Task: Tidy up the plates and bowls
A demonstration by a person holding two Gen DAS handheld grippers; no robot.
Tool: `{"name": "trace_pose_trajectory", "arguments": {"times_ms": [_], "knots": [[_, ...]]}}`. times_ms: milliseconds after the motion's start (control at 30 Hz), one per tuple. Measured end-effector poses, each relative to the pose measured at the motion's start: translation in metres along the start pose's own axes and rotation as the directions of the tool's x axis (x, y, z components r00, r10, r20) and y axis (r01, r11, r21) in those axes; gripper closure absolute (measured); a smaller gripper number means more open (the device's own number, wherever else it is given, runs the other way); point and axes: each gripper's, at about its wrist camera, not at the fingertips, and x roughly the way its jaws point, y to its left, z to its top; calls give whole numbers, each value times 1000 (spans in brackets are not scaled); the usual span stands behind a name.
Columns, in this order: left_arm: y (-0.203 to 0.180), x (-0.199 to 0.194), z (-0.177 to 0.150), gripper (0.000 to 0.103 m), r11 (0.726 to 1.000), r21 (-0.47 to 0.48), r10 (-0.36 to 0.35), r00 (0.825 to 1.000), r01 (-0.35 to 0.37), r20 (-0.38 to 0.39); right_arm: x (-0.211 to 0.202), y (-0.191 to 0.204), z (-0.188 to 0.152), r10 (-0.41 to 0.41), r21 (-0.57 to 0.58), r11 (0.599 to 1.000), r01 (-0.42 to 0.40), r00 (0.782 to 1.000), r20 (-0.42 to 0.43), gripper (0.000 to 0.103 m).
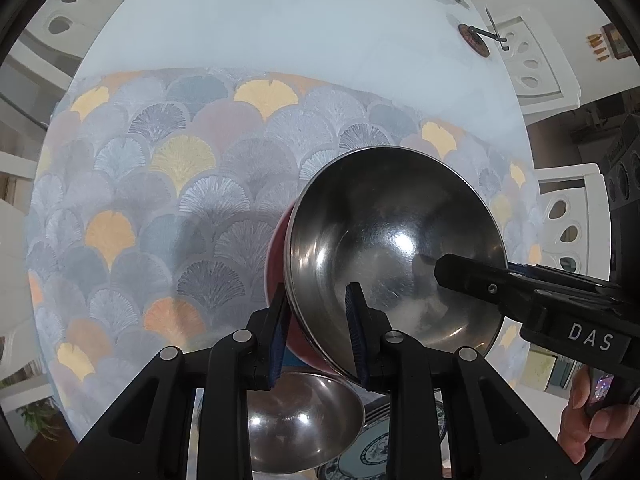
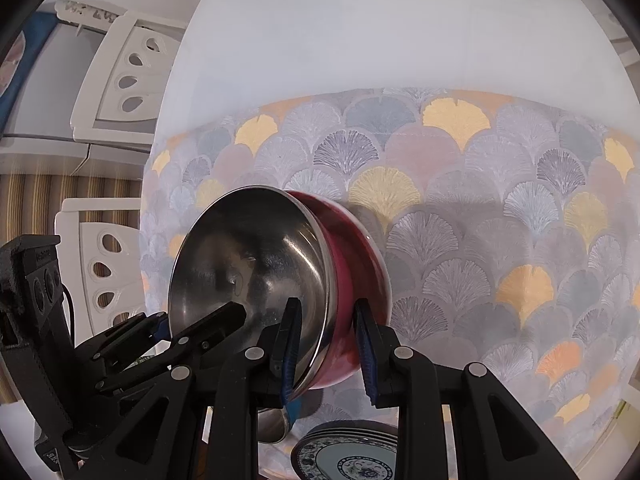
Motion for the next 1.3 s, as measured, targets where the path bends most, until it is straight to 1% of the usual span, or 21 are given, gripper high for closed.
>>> {"name": "trace_pose_trajectory", "arguments": {"times_ms": [133, 233, 300, 567, 633, 700, 767, 900, 967, 1067, 1200, 1300], "knots": [[3, -3, -2, 77, 1000, -9, 4, 1000, -4, 6, -5, -1, -1, 12, -1, 1000, -12, 1000, 8, 77], [5, -5, -4, 77, 1000, -13, -3, 1000, 3, 8, -12, 0, -3, -7, -8, 1000, 7, 1000, 21, 76], [5, -9, -5, 77, 1000, -16, -16, 1000, 16, 15, -15, 0, -4, 19, -4, 1000, -18, 1000, 25, 76], [21, -31, -11, 77, 999, -51, 7, 998, -4, 57, -36, 8, -13, 24, -33, 999, -22, 998, 52, 76], [28, -37, -15, 76, 998, -69, 14, 998, -10, 68, -38, 10, -16, 24, -36, 999, -23, 998, 53, 74], [35, -40, -19, 73, 996, -82, 22, 997, -16, 75, -39, 12, -19, 28, -37, 999, -26, 998, 54, 69], [41, -43, -24, 73, 995, -97, 31, 996, -23, 79, -38, 15, -23, 31, -42, 999, -28, 998, 50, 65], [53, -44, -37, 72, 992, -119, 42, 997, -33, 72, -34, 25, -32, 35, -61, 998, -33, 999, 39, 64], [59, -41, -45, 70, 991, -126, 56, 996, -47, 65, -29, 30, -37, 37, -71, 997, -35, 999, 28, 64], [68, -35, -59, 69, 990, -129, 69, 997, -63, 36, -21, 37, -47, 36, -87, 996, -36, 999, 9, 63], [78, -26, -71, 68, 986, -150, 78, 997, -75, 9, -8, 43, -59, 29, -99, 995, -30, 999, -16, 55], [83, -18, -82, 68, 985, -156, 68, 998, -69, -7, 2, 47, -68, 23, -107, 994, -27, 999, -37, 55]]}}
